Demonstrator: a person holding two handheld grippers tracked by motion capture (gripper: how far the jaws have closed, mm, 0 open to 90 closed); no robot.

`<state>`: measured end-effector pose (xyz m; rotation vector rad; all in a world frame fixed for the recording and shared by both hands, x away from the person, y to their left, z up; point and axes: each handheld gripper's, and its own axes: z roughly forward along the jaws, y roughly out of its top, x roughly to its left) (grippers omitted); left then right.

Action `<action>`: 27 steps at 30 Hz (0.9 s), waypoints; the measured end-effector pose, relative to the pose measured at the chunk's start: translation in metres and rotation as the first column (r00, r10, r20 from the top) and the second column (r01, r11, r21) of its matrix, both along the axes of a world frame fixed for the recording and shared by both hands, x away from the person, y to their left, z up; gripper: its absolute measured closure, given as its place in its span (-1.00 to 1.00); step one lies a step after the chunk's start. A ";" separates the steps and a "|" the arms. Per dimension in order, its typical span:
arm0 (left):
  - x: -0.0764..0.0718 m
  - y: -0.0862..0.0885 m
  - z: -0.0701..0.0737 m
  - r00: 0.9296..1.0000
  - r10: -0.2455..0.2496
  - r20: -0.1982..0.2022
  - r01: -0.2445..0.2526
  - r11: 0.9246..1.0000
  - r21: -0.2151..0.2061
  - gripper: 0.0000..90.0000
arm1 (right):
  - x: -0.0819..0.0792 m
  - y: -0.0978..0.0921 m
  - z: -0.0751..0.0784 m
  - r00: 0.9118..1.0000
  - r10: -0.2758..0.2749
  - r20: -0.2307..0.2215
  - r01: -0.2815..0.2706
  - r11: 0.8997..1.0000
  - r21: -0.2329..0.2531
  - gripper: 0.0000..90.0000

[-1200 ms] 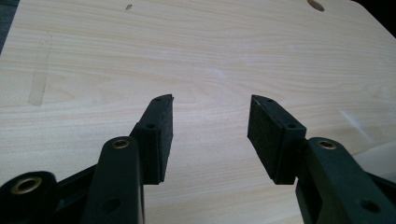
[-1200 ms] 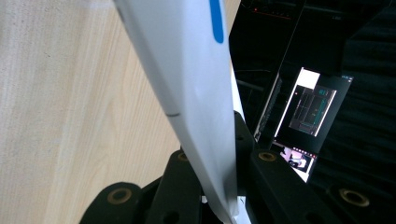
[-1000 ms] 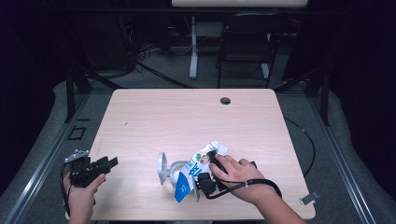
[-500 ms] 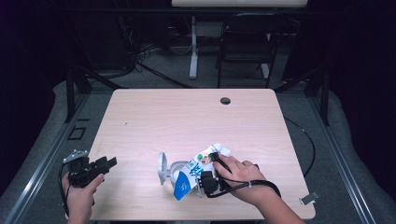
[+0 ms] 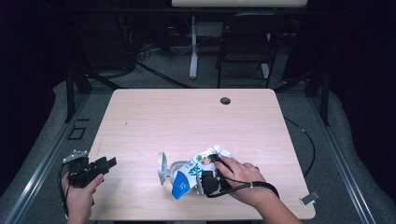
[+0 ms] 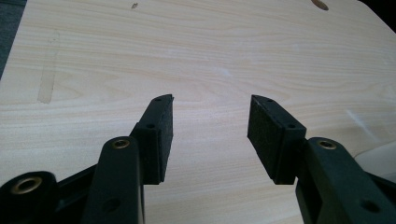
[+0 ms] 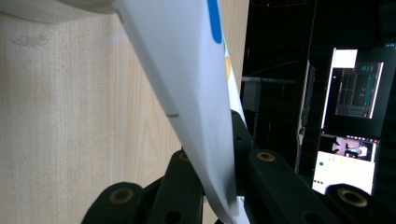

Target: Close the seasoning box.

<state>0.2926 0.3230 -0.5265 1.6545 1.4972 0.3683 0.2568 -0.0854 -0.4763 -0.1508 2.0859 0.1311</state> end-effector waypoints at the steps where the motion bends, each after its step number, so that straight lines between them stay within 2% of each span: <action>1: 0.000 0.000 0.000 1.000 0.000 0.000 0.000 1.000 0.000 0.14 | 0.000 0.000 -0.001 1.000 0.006 -0.003 -0.006 1.000 0.014 0.94; 4: 0.000 0.000 0.000 1.000 -0.001 -0.001 0.001 1.000 -0.001 0.14 | -0.001 0.000 -0.003 1.000 -0.011 -0.018 0.011 1.000 0.027 0.94; 9: 0.000 -0.002 -0.001 1.000 0.002 0.006 -0.002 1.000 0.000 0.14 | -0.002 -0.001 -0.003 1.000 -0.001 -0.028 0.002 0.998 0.056 0.94; 10: 0.000 -0.002 -0.001 1.000 0.001 0.006 -0.001 1.000 0.001 0.14 | -0.002 -0.001 -0.005 0.999 0.000 -0.042 0.004 0.996 0.088 0.94; 12: 0.000 -0.002 -0.001 1.000 -0.001 0.005 0.001 1.000 0.003 0.14 | -0.002 -0.002 -0.006 0.999 -0.003 -0.046 0.008 0.995 0.101 0.94; 14: 0.000 -0.001 -0.001 1.000 -0.001 0.004 0.001 1.000 0.003 0.14 | -0.003 -0.002 -0.006 0.999 -0.010 -0.051 0.015 0.996 0.093 0.94; 15: 0.000 -0.001 -0.001 1.000 -0.003 -0.001 0.003 1.000 0.005 0.14 | -0.002 -0.003 -0.008 0.998 -0.006 -0.059 0.013 0.993 0.117 0.94; 17: 0.000 0.000 -0.001 1.000 -0.005 -0.004 0.005 1.000 0.006 0.14 | -0.002 -0.003 -0.009 0.997 -0.016 -0.069 0.025 0.992 0.122 0.94; 18: 0.000 0.000 -0.001 1.000 -0.005 -0.004 0.006 1.000 0.006 0.14 | -0.002 -0.004 -0.010 0.997 -0.012 -0.081 0.024 0.990 0.140 0.94; 21: 0.000 -0.001 -0.001 1.000 0.002 0.007 -0.002 1.000 0.003 0.14 | -0.002 -0.003 -0.010 0.996 -0.014 -0.089 0.027 0.988 0.152 0.94; 27: 0.000 0.000 -0.001 1.000 -0.006 -0.004 0.006 1.000 0.008 0.14 | -0.002 -0.004 -0.011 0.994 -0.017 -0.109 0.038 0.981 0.190 0.94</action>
